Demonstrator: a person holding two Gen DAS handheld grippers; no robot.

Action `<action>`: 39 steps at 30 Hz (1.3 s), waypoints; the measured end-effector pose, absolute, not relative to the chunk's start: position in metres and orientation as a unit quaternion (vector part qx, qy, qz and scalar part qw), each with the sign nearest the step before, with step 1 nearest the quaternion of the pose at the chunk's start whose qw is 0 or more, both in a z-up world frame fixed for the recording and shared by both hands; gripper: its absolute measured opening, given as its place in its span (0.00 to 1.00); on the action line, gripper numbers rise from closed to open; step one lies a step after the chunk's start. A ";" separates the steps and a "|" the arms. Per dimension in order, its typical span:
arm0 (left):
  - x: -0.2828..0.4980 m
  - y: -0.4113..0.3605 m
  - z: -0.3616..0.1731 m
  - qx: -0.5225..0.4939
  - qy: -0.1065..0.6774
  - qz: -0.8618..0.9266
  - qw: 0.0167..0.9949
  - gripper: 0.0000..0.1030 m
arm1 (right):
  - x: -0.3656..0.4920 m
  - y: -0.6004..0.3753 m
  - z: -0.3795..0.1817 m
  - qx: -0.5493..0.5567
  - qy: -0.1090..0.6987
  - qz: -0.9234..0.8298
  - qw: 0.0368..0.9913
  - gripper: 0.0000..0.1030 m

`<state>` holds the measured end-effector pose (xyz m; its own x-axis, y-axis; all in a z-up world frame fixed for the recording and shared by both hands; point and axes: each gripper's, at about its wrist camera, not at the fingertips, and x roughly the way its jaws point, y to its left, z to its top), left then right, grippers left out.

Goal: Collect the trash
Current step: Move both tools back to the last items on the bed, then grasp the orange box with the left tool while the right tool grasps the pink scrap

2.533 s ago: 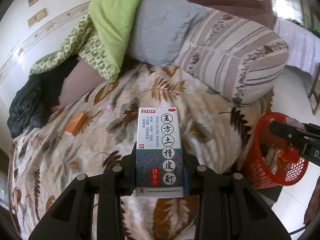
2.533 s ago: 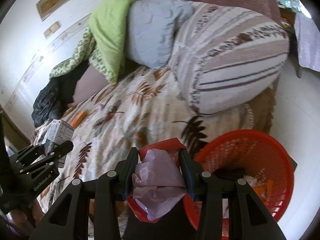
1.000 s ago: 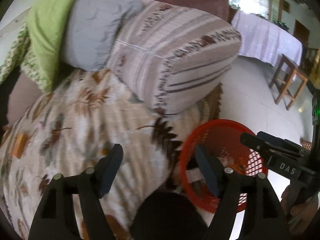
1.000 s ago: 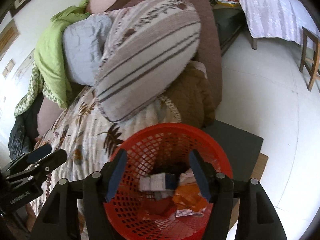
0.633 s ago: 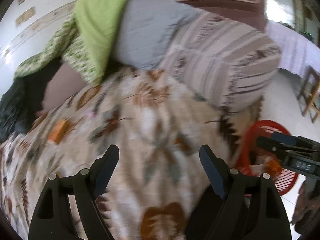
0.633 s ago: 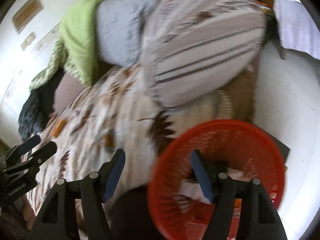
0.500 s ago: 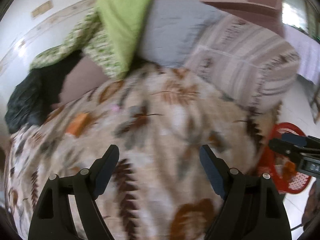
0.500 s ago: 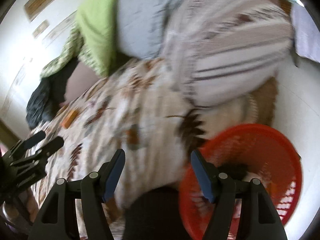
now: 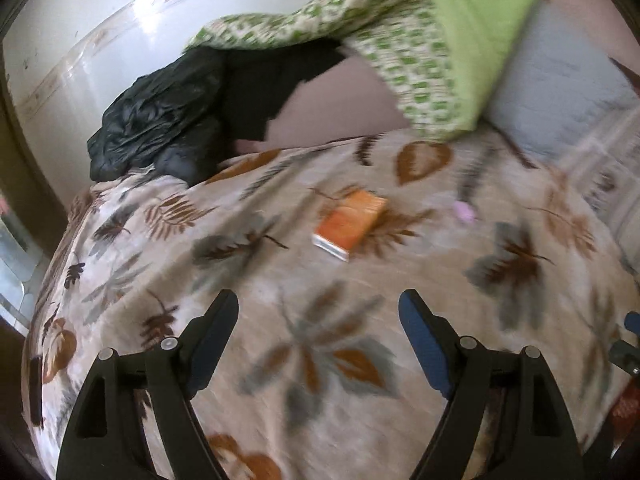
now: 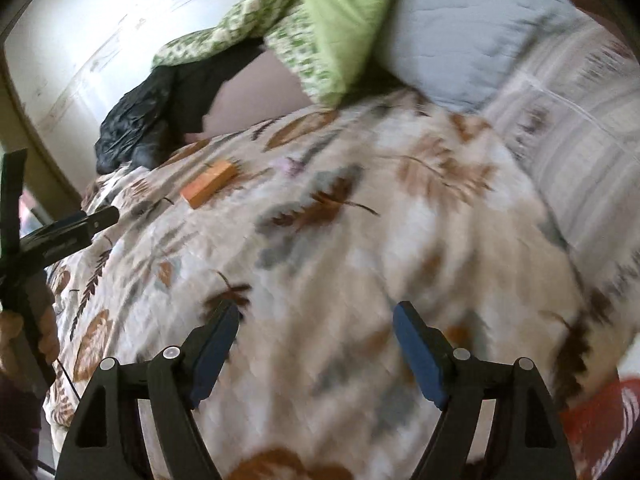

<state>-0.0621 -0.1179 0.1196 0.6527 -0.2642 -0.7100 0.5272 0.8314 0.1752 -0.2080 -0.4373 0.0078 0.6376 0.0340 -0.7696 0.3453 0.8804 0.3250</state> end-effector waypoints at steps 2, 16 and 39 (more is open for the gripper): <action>-0.041 -0.124 0.113 0.193 0.359 -0.217 0.887 0.79 | -0.187 -0.433 0.005 0.215 0.412 -0.075 0.882 0.80; 0.073 -0.203 0.049 0.206 0.429 -0.288 0.831 0.79 | -0.038 -0.435 -0.043 0.159 0.446 -0.046 0.879 0.80; 0.093 -0.226 0.006 0.209 0.455 -0.307 0.809 0.65 | 0.053 -0.451 -0.083 0.123 0.470 -0.098 0.868 0.34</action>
<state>0.0927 -0.2258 0.0056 0.3970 -0.3069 -0.8650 0.6872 0.7241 0.0585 0.0526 -0.4509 -0.0831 0.5383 -0.0545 -0.8410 0.2855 0.9507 0.1211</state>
